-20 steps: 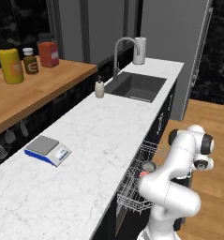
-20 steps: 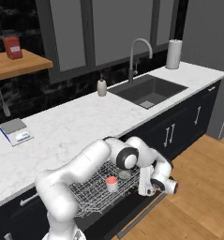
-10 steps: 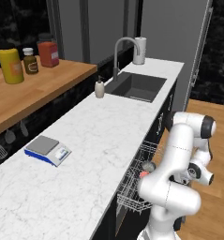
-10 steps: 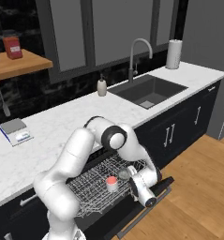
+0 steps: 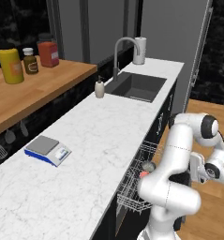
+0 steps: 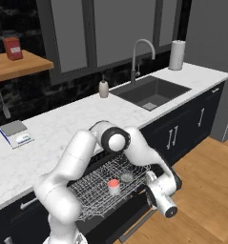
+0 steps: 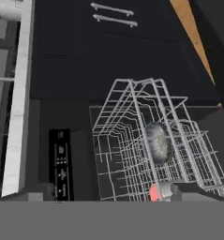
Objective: Pick up the cup and bowl from the counter, place them in the dishwasher, and close the dishwasher door.
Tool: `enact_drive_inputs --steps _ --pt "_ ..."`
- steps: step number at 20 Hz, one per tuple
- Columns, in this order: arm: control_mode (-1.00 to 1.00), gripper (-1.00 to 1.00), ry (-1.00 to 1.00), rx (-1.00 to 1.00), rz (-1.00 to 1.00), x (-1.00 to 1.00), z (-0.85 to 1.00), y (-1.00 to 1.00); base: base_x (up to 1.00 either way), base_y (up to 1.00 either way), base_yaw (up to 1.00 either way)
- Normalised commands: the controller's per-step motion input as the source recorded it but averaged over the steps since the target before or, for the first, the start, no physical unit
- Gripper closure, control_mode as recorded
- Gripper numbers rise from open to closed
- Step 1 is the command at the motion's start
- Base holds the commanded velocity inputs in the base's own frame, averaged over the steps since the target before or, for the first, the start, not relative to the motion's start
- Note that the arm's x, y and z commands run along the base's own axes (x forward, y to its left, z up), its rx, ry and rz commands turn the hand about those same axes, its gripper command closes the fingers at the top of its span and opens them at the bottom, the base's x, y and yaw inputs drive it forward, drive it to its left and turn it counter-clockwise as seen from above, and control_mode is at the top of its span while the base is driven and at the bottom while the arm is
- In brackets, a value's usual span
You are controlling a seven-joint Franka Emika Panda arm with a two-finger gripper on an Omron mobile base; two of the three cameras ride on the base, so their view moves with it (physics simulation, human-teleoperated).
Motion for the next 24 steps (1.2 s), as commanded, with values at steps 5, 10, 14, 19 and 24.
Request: enact_drive_inputs --steps 5,10,14,19,24 --pt "-1.0 -1.0 -0.07 0.27 0.0 -0.44 -0.49 -0.86 0.0 0.0 0.0" --pt "-1.0 -1.0 -0.06 0.3 0.0 -0.25 -0.61 -0.76 0.0 0.0 0.0" --pt "-1.0 -1.0 0.0 0.24 0.02 -0.04 -0.53 -0.44 0.0 0.0 0.0" --pt "-1.0 -1.0 0.0 0.16 0.04 0.0 -0.88 -0.02 0.0 0.0 0.0" --pt "-1.0 -1.0 -0.02 0.02 0.02 0.1 -0.91 0.11 0.0 0.0 0.0"
